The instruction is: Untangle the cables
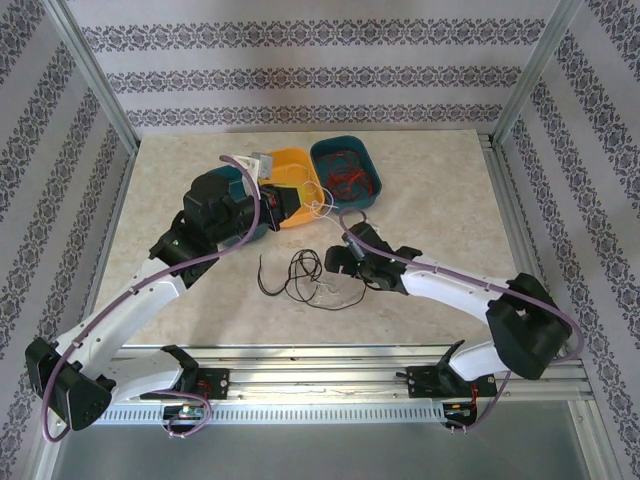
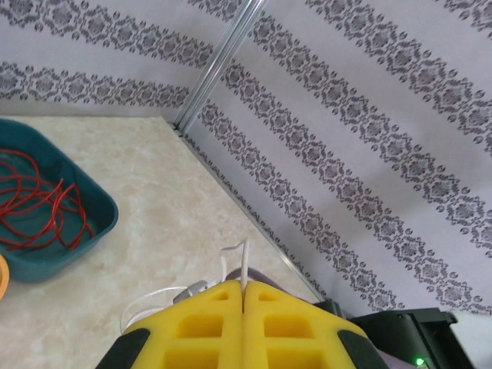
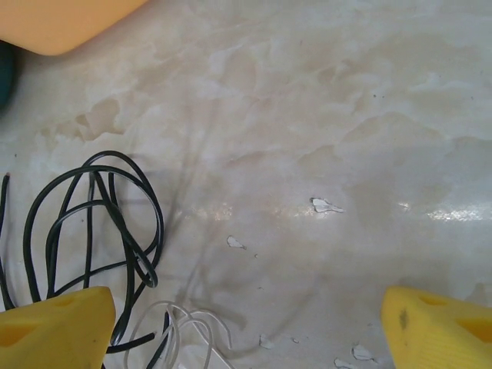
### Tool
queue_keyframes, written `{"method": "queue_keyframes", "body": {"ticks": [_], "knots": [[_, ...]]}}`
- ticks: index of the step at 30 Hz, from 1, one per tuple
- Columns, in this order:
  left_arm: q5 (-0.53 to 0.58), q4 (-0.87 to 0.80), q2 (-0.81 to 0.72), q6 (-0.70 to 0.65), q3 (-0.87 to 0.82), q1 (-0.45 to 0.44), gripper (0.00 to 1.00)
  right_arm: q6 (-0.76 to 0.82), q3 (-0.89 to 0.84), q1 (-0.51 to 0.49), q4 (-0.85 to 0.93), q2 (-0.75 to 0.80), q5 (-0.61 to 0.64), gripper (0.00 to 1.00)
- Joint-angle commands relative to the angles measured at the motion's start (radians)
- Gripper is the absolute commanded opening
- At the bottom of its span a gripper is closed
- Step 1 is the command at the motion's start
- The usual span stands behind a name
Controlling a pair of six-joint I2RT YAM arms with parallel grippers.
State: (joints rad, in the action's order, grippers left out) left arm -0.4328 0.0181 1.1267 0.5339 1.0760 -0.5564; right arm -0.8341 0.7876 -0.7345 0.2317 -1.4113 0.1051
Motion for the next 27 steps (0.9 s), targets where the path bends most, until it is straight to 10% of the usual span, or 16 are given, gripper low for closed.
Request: {"method": "queue_keyframes", "body": {"ticks": [1, 14, 27], "knots": [[0.013, 0.053, -0.018, -0.024, 0.04, -0.011, 0.0, 0.0, -0.038, 0.008, -0.037, 0.046, 0.034, 0.89], [0.29, -0.097, 0.038, -0.136, 0.134, 0.011, 0.0, -0.015, -0.111, 0.009, -0.024, 0.157, 0.109, 0.98], [0.262, -0.148, 0.349, -0.153, 0.289, 0.165, 0.0, -0.045, -0.051, -0.001, 0.06, 0.114, 0.125, 0.98]]}}
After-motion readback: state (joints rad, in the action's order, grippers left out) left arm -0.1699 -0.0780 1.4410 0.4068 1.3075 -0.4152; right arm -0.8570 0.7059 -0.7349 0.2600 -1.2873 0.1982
